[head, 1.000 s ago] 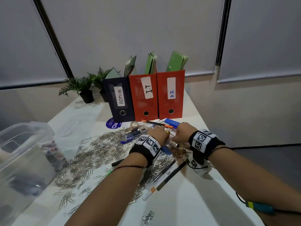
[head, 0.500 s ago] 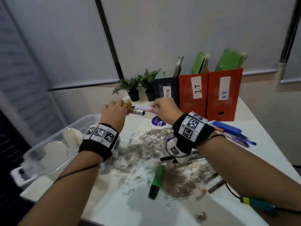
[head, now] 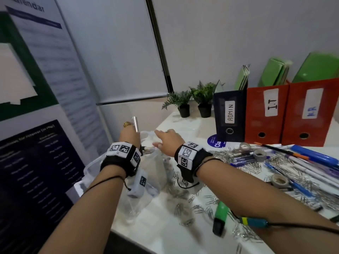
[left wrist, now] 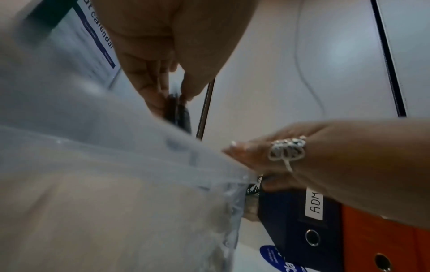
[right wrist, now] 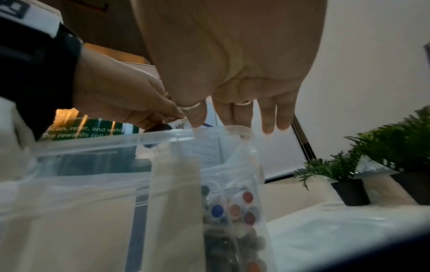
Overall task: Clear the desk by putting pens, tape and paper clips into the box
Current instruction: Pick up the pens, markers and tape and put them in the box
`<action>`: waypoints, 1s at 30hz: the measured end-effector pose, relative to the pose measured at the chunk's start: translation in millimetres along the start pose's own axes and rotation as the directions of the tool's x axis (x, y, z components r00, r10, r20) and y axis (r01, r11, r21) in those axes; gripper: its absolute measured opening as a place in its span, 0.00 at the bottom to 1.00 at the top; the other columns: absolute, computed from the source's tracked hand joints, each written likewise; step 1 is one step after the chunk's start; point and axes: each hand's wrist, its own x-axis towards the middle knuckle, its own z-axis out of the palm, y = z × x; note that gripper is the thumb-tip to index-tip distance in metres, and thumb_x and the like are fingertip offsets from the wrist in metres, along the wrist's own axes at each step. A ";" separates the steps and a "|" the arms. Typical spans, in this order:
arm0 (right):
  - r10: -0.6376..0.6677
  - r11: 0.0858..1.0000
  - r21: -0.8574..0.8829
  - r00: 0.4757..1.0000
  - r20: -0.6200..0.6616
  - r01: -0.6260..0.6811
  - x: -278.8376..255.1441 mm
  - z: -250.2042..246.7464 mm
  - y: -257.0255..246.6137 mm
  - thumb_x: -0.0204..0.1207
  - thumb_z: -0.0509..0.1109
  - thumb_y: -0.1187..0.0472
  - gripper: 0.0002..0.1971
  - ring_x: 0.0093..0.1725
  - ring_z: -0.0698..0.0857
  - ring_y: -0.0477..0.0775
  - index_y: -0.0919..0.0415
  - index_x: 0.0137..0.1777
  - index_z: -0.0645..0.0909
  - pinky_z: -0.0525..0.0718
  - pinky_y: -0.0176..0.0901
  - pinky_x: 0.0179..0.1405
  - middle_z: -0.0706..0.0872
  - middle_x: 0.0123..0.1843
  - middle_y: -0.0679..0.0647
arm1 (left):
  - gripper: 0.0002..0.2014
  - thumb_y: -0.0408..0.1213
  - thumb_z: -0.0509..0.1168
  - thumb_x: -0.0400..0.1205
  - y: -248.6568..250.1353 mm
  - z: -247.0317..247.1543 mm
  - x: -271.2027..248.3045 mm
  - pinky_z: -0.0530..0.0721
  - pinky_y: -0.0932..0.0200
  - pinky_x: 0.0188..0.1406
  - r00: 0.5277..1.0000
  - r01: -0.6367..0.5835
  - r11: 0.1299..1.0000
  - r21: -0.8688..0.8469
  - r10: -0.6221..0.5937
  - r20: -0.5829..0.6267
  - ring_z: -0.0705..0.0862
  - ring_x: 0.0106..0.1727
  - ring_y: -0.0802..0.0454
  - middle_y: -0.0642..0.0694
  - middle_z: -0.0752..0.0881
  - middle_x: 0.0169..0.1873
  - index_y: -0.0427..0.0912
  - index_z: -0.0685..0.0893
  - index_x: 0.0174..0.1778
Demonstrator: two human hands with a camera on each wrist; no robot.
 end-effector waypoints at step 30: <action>-0.106 0.926 -0.226 0.783 0.612 0.302 -125.6 20.8 119.3 0.71 0.75 0.57 0.16 0.61 0.76 0.52 0.52 0.59 0.84 0.77 0.44 0.56 0.83 0.59 0.51 | 0.15 0.39 0.52 0.86 14.8 40.4 -108.4 0.72 0.49 0.57 0.969 -0.198 0.880 0.431 0.241 -0.046 0.72 0.63 0.40 0.40 0.75 0.61 0.40 0.77 0.65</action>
